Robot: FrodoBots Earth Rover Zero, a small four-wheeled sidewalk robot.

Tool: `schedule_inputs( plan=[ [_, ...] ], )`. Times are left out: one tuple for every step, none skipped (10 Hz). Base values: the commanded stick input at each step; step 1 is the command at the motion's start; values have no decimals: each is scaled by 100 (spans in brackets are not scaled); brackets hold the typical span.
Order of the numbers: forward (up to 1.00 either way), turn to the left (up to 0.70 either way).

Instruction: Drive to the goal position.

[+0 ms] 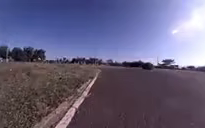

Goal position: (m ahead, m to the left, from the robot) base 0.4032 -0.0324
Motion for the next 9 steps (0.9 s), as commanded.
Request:
schedule_inputs(
  plan=[
    [58, -58],
    [58, 0],
    [58, 0],
    [58, 0],
    [58, 0],
    [58, 0],
    [58, 0],
    [58, 0],
    [58, 0]
  ],
)
